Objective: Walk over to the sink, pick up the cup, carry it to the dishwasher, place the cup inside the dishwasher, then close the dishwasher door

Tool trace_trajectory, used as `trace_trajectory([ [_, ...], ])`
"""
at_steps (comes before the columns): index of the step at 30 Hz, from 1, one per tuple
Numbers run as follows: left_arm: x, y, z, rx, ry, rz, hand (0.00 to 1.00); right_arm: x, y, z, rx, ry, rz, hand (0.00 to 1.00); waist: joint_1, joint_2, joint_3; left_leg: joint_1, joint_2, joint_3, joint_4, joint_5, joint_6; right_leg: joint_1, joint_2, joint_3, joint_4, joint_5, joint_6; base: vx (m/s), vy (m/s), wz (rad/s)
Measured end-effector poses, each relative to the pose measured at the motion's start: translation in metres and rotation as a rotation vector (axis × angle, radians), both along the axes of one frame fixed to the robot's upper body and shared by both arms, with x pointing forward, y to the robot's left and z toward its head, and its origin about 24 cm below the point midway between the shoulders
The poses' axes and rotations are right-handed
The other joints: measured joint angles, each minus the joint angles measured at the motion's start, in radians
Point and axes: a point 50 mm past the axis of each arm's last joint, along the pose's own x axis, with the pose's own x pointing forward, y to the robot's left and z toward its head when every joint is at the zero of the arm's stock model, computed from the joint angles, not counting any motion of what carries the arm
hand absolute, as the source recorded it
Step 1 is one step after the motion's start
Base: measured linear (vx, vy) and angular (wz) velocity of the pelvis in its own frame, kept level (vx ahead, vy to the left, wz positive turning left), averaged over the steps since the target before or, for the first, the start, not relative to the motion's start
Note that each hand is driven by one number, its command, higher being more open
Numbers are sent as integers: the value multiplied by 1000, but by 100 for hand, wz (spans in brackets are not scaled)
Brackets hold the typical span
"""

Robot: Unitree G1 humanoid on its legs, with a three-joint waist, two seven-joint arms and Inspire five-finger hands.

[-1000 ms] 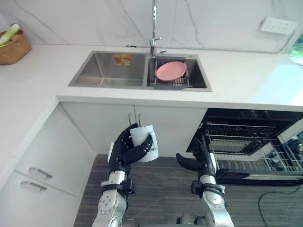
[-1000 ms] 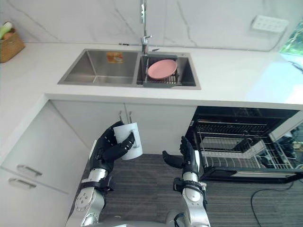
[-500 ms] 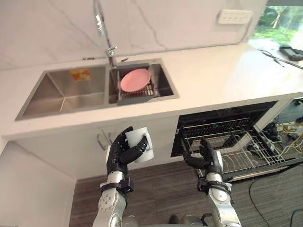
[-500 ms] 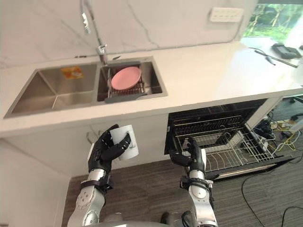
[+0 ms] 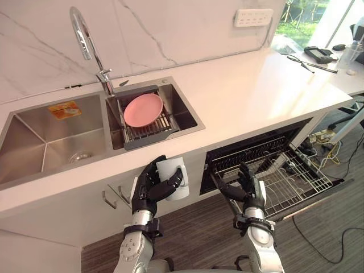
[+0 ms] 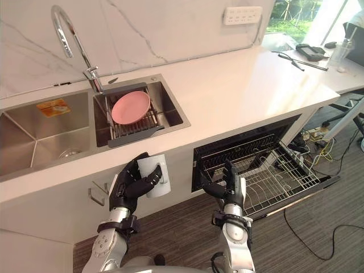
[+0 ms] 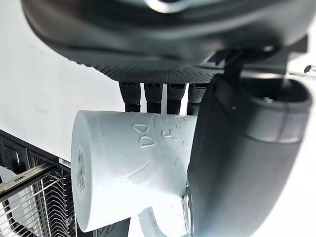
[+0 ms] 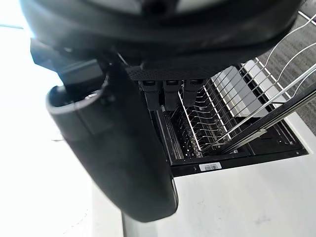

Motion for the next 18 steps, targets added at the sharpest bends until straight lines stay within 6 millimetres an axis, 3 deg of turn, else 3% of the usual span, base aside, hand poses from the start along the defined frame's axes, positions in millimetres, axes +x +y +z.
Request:
trace_trajectory([
  [4, 6, -1, 6, 25, -26, 9, 30, -6, -1, 3, 19, -11, -13, 90, -11, -3, -29, 10, 15, 36, -12, -1, -2, 1, 16, 34, -30, 25, -5, 10, -22, -28],
  [11, 23, -3, 19, 67, -96, 9, 30, -3, -2, 20, 40, -107, -8, 90, -30, -4, -30, 47, 19, 80, -35, -1, -2, 21, 20, 81, -61, 50, -1, 0, 11, -21],
  [18, 30, 3, 19, 103, -100, 32, 30, -1, -1, 30, 144, -178, 8, 90, -40, -2, -32, 63, 16, 99, -51, 4, 6, 26, 23, 99, -76, 62, 4, -27, 8, -9],
])
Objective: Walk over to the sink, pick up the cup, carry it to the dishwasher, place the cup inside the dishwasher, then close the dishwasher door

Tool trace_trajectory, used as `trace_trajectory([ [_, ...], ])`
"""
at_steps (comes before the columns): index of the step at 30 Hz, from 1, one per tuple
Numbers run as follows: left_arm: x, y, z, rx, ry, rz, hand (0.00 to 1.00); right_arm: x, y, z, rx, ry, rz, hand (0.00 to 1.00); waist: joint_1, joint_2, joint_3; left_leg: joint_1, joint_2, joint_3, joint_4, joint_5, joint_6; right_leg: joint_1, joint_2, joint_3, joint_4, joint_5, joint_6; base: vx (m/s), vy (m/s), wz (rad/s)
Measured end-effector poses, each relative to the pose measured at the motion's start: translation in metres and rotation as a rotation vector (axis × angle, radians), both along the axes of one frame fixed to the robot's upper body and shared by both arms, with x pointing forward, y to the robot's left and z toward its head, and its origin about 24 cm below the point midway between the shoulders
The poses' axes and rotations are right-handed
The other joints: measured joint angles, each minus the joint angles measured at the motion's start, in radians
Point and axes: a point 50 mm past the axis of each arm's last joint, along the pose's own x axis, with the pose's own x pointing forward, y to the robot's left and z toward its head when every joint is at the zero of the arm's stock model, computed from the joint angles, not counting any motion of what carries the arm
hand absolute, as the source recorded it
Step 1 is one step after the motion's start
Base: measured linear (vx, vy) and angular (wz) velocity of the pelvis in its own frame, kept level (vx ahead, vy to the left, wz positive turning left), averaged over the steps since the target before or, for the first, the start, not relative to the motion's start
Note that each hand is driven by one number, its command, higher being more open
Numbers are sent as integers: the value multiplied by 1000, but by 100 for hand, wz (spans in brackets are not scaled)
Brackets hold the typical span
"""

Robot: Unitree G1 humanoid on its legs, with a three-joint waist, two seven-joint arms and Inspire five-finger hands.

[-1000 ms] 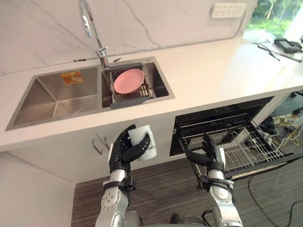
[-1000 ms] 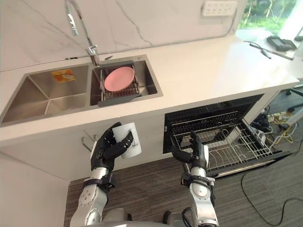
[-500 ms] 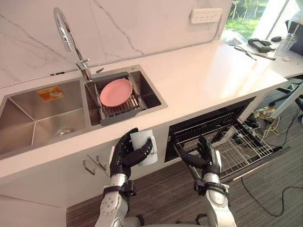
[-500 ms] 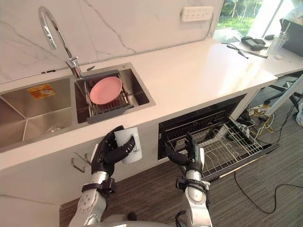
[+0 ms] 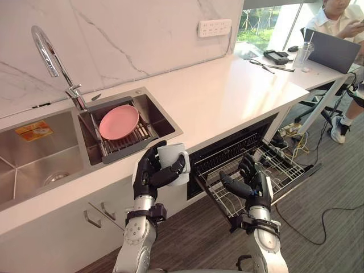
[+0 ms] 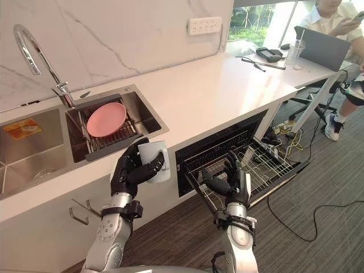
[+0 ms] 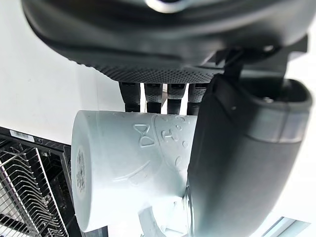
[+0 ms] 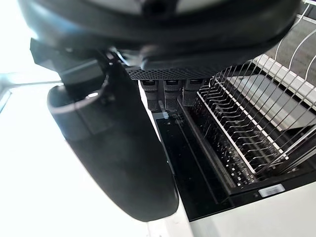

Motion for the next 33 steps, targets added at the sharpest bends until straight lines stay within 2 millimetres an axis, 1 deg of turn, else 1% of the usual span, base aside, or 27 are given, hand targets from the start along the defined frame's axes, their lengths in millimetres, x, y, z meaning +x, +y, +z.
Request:
trace_trajectory([
  [3, 6, 2, -3, 22, 8, -5, 30, 2, 1, 8, 51, -50, 19, 90, -2, 1, -1, 3, 0, 15, -5, 1, 1, 0, 1, 14, -13, 11, 2, -15, 6, -14],
  [6, 10, 2, -3, 59, 6, -13, 30, 4, 5, 15, 103, -102, 56, 90, -15, 1, -1, 7, -3, 26, -8, 1, 2, -1, 0, 26, -18, 15, 4, -11, 12, -12],
  [11, 19, -1, 5, 106, -38, -43, 30, 7, 9, 19, 189, -142, 113, 90, -18, 2, -2, 10, -4, 42, -12, 1, 2, -9, 2, 42, -18, 19, 5, -15, 3, -10],
  [16, 24, -5, 12, 167, -75, -79, 30, 16, 16, 27, 246, -193, 196, 90, -27, 15, -10, 9, -4, 59, -14, 1, 2, -20, 4, 62, -19, 25, 7, -19, -7, -11],
  [20, 27, -8, 16, 174, -95, -100, 30, 20, 23, 32, 264, -221, 255, 90, -34, 18, -12, 5, -4, 64, -15, 1, 3, -20, 4, 67, -33, 35, 9, -19, -9, -3],
  [33, 31, -20, 22, 216, -134, -168, 30, 21, 28, 34, 358, -240, 297, 90, -40, 24, -16, -11, -6, 58, -18, 4, 6, -32, 3, 61, -37, 36, 9, 0, 0, 0],
])
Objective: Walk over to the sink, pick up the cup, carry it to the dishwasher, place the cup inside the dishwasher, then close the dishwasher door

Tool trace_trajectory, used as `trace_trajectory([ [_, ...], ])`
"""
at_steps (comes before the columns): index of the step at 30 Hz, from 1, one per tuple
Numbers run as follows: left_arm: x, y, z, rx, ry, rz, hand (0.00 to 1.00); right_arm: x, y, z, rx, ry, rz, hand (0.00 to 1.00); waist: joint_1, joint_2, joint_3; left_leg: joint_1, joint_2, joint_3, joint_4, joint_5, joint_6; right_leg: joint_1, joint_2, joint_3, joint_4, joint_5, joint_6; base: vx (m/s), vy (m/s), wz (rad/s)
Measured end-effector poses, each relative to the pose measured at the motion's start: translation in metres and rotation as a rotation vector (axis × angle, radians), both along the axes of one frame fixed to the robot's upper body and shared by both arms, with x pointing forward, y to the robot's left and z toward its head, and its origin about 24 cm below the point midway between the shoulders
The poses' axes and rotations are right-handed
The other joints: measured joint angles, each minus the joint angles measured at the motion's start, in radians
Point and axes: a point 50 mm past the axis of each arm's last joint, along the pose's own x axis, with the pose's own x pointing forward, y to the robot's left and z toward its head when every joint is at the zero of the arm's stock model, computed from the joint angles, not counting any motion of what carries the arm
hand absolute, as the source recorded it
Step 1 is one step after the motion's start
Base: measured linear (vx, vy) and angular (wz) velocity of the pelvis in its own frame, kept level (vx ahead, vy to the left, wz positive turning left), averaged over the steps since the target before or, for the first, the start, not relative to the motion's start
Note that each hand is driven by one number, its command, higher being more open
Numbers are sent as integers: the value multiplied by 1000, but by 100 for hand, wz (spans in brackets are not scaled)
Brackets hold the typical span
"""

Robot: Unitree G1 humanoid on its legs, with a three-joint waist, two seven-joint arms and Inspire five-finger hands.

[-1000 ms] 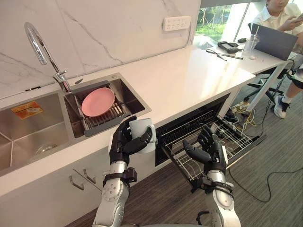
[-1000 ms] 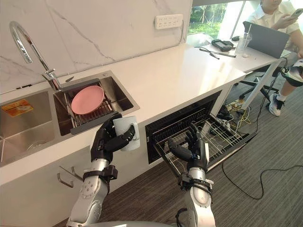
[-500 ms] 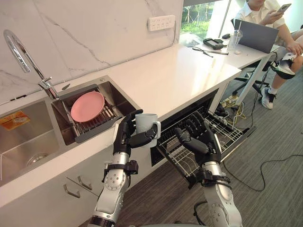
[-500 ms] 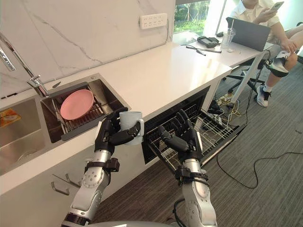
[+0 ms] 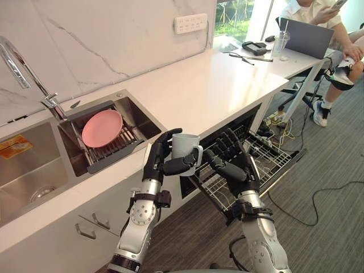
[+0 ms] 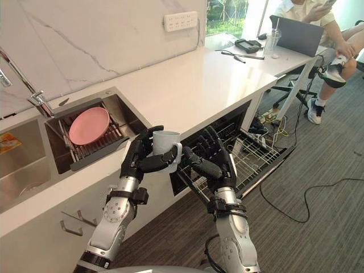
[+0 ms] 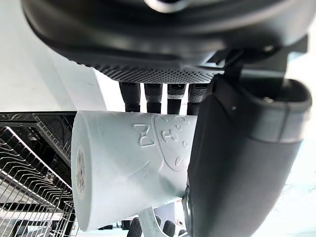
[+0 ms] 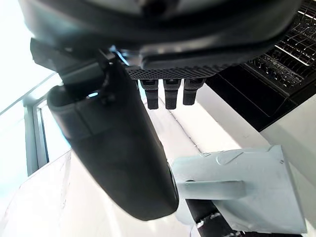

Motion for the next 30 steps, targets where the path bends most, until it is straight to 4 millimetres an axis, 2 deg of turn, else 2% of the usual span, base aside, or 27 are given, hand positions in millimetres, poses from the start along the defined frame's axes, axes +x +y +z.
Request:
trace_trajectory([
  [8, -2, -8, -3, 22, 9, -37, 30, 0, 5, 0, 34, -7, 37, 90, 0, 13, -22, 0, -8, -6, -22, 11, 10, -2, -7, -6, -10, 3, 5, -12, -7, 2],
  [15, -4, -17, -8, 47, 22, -85, 30, -2, 16, 0, 76, -7, 91, 90, 0, 11, -23, 0, -10, -8, -28, 12, 10, -2, -9, -9, -11, 4, 6, 0, 0, 0],
  [30, -8, -31, -8, 128, 0, -143, 30, -2, 14, -4, 107, 34, 62, 90, 0, 8, -31, 0, -17, -23, -68, 40, 10, -12, -11, -25, -12, 4, 6, -19, -21, 3],
])
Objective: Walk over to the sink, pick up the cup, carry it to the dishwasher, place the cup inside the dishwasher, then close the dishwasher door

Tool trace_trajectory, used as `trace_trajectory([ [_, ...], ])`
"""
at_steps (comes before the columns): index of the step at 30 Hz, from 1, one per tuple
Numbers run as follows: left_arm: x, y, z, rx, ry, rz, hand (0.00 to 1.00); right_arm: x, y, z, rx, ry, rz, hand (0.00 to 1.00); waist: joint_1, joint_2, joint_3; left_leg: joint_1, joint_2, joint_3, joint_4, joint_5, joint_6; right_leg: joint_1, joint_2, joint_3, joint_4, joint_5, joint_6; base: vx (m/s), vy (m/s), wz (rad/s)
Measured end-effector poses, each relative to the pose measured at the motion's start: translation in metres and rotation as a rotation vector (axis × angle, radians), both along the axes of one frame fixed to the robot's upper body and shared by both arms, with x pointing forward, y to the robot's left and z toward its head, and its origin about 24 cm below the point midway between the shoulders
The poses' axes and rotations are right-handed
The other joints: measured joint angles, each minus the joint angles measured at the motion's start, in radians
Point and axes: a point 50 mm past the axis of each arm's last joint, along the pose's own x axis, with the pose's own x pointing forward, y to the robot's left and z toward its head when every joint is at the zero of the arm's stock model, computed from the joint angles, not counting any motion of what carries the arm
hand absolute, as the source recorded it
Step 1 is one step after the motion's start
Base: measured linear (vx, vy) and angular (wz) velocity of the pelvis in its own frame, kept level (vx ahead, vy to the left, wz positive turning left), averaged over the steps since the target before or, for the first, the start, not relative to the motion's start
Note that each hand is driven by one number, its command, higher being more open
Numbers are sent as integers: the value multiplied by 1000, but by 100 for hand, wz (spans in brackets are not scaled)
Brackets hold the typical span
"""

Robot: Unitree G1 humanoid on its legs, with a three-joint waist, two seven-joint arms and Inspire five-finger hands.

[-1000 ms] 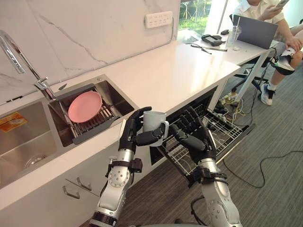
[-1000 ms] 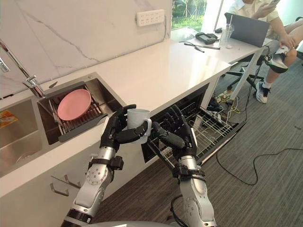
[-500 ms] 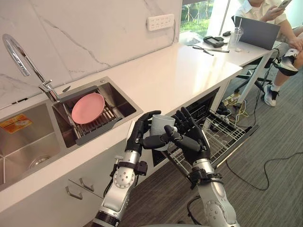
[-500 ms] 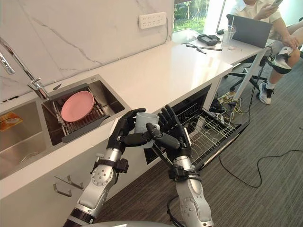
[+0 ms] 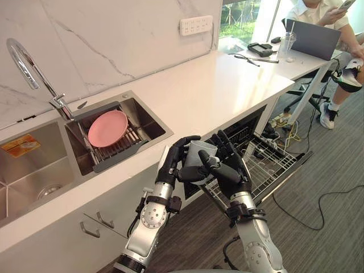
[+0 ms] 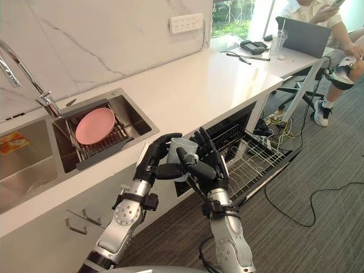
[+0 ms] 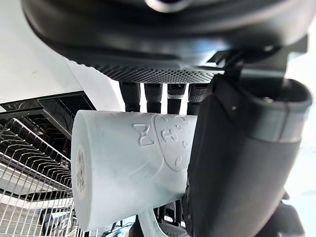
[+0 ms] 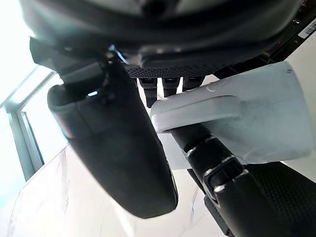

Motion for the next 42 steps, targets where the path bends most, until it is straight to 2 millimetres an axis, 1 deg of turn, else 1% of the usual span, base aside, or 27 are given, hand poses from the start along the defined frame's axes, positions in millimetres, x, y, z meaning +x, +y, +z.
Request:
trace_trajectory([
  [4, -1, -4, 0, 26, -11, -25, 30, 0, -2, -2, -6, 19, -16, 90, 0, -1, -18, -1, -1, -3, -6, 3, 0, -1, 0, -4, -1, 0, 0, -3, -6, 1],
  [8, 1, -8, 4, 45, -33, -47, 30, -1, -4, -2, -18, 24, -20, 90, -1, -4, -21, -2, -6, -11, -20, 14, 1, -4, -4, -12, -1, 0, 1, -34, -23, 7],
  [14, 5, -12, 10, 107, -77, -101, 30, -1, -8, -4, -52, 38, -6, 90, -1, -18, -33, -2, -10, -16, -32, 25, 3, -8, -7, -17, 1, 1, 2, -35, -22, 3],
  [15, 6, -12, 12, 125, -89, -118, 30, -1, -9, -5, -65, 43, 3, 30, -1, -20, -34, -2, -11, -16, -32, 25, 4, -8, -8, -17, 1, 1, 3, -31, -14, 1],
  [20, 8, -14, 15, 183, -122, -156, 30, -1, -14, -6, -89, 53, 13, 30, -2, -26, -37, -2, -15, -16, -38, 29, 7, -11, -11, -18, 1, 2, 4, -7, -3, 0],
  [25, 8, -16, 16, 201, -133, -172, 30, 0, -20, -8, -92, 72, -5, 30, -3, -31, -40, -2, -16, -17, -46, 33, 6, -16, -11, -19, 0, 2, 4, -5, -6, 0],
  [28, 10, -16, 18, 218, -149, -175, 30, 0, -20, -7, -56, 75, -4, 30, -4, -33, -41, -2, -16, -19, -52, 37, 6, -17, -11, -20, 0, 2, 4, 0, 0, 0],
  [33, 11, -16, 20, 219, -155, -174, 30, 2, -21, -6, -57, 68, 0, 30, -4, -37, -44, -2, -17, -22, -53, 38, 6, -17, -11, -23, 0, 2, 4, 0, 0, 0],
  [34, 11, -16, 20, 219, -155, -174, 90, 2, -21, -5, -57, 68, 0, 30, -4, -37, -44, -2, -17, -22, -55, 39, 6, -17, -11, -23, 0, 2, 4, 0, 0, 0],
  [38, 11, -16, 20, 213, -156, -173, 90, 2, -21, -5, -55, 66, -5, 30, -4, -38, -44, 1, -18, -25, -63, 44, 7, -17, -11, -26, 0, 2, 4, -25, -25, 1],
  [42, 11, -16, 27, 196, -179, -162, 90, 3, -20, -2, -35, 43, -14, 30, -5, -39, -44, 2, -17, -25, -65, 45, 6, -17, -11, -26, 0, 2, 4, 0, 0, 0],
])
